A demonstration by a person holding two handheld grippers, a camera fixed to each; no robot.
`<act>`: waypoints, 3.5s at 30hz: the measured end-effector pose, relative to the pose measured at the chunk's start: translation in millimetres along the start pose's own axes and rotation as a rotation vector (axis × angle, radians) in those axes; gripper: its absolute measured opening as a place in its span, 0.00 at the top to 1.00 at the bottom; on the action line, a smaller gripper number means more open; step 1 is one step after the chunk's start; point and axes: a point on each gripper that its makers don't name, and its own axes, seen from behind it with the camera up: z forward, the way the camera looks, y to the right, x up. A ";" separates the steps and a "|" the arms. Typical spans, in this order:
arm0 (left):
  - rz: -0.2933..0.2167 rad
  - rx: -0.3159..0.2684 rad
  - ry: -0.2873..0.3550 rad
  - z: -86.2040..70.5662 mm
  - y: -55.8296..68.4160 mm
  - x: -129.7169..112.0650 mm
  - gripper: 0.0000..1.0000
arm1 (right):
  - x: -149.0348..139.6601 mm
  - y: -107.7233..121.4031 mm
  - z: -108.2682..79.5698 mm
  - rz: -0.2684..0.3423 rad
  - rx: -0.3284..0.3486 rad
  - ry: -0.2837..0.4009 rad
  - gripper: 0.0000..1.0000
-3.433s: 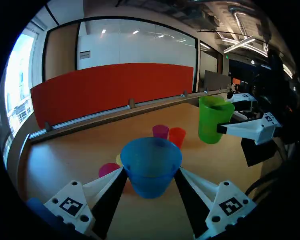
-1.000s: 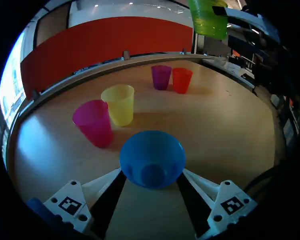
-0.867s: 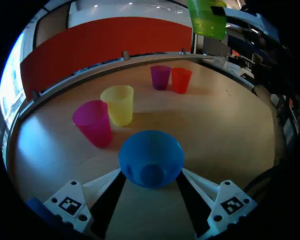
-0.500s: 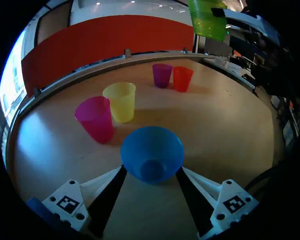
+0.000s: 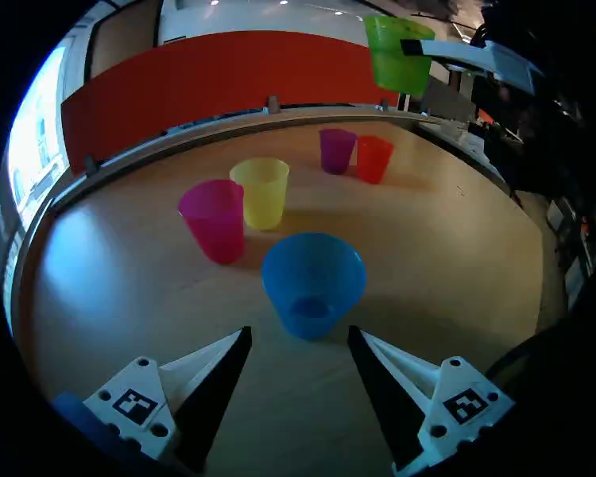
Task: Pour water
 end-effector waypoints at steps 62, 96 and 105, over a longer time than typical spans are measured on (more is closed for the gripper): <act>-0.188 0.173 0.023 -74.4 -21.5 -11.0 0.10 | -124.4 62.7 149.5 0.035 -0.017 -0.283 0.13; -0.200 0.186 0.017 -74.2 -26.9 -14.8 0.11 | -154.3 66.7 179.4 0.083 -0.040 -0.416 0.13; -0.198 0.186 0.021 -73.2 -27.4 -13.6 0.10 | -158.1 65.4 173.9 0.077 -0.043 -0.434 0.13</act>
